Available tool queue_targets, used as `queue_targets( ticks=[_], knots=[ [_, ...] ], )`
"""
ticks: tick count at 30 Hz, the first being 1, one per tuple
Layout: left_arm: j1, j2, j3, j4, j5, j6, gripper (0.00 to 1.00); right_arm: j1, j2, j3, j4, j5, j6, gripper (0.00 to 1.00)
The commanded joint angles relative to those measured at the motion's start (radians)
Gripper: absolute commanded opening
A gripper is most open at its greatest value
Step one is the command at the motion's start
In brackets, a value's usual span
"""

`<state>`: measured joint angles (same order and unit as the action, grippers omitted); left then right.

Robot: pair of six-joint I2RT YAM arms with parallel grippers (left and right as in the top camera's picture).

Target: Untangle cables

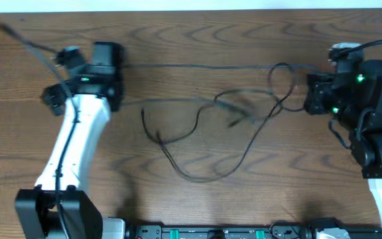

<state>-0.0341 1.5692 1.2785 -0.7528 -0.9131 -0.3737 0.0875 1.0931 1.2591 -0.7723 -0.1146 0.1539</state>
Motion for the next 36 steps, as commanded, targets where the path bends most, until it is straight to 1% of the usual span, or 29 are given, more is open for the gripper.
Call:
queue_targets(
  ticks=[1, 3, 5, 8, 11, 13, 17, 18, 20, 24, 26, 33, 34, 36],
  knots=[
    [0.111, -0.002, 0.002, -0.005, 0.047, -0.063, 0.97, -0.07, -0.006, 0.003, -0.007, 0.147, -0.029, 0.01],
    [0.154, -0.002, 0.002, -0.005, 0.075, -0.091, 0.97, -0.11, -0.006, 0.003, -0.016, 0.196, -0.029, 0.01],
    [0.193, -0.002, 0.002, -0.005, 0.125, -0.093, 0.97, -0.157, -0.006, 0.003, -0.019, 0.178, -0.029, 0.01],
    [0.218, -0.002, 0.002, -0.002, 0.149, -0.097, 0.97, -0.185, -0.006, 0.003, -0.018, 0.187, -0.028, 0.01],
    [0.224, -0.002, 0.002, -0.003, 0.222, -0.095, 0.97, -0.193, -0.001, 0.003, -0.014, 0.134, -0.029, 0.01],
    [0.222, -0.002, 0.002, -0.003, 0.32, -0.091, 0.97, -0.193, 0.007, 0.003, -0.008, 0.055, -0.029, 0.01],
    [0.217, -0.002, 0.002, 0.003, 0.524, -0.034, 0.98, -0.192, 0.026, 0.002, -0.006, -0.007, -0.029, 0.01],
    [0.214, -0.002, 0.002, 0.006, 0.569, -0.018, 0.97, -0.191, 0.037, 0.002, -0.005, -0.025, -0.029, 0.01],
    [0.204, -0.002, 0.002, 0.017, 0.638, 0.016, 0.97, -0.191, 0.059, 0.002, -0.004, -0.058, -0.029, 0.01],
    [0.185, -0.002, 0.002, 0.025, 0.665, 0.022, 0.97, -0.191, 0.074, 0.002, 0.002, -0.113, -0.028, 0.01],
    [0.17, -0.002, 0.002, 0.029, 0.71, 0.031, 0.97, -0.191, 0.075, 0.002, 0.023, -0.154, -0.029, 0.01],
    [0.072, -0.018, 0.002, 0.102, 1.053, 0.181, 0.97, -0.19, 0.087, 0.002, 0.057, -0.391, -0.055, 0.01],
    [0.032, -0.024, 0.002, 0.129, 1.139, 0.202, 0.97, -0.188, 0.099, 0.002, 0.065, -0.452, -0.076, 0.01],
    [-0.016, -0.028, 0.002, 0.167, 1.226, 0.202, 0.97, -0.177, 0.115, 0.002, 0.071, -0.523, -0.109, 0.01]
  ],
)
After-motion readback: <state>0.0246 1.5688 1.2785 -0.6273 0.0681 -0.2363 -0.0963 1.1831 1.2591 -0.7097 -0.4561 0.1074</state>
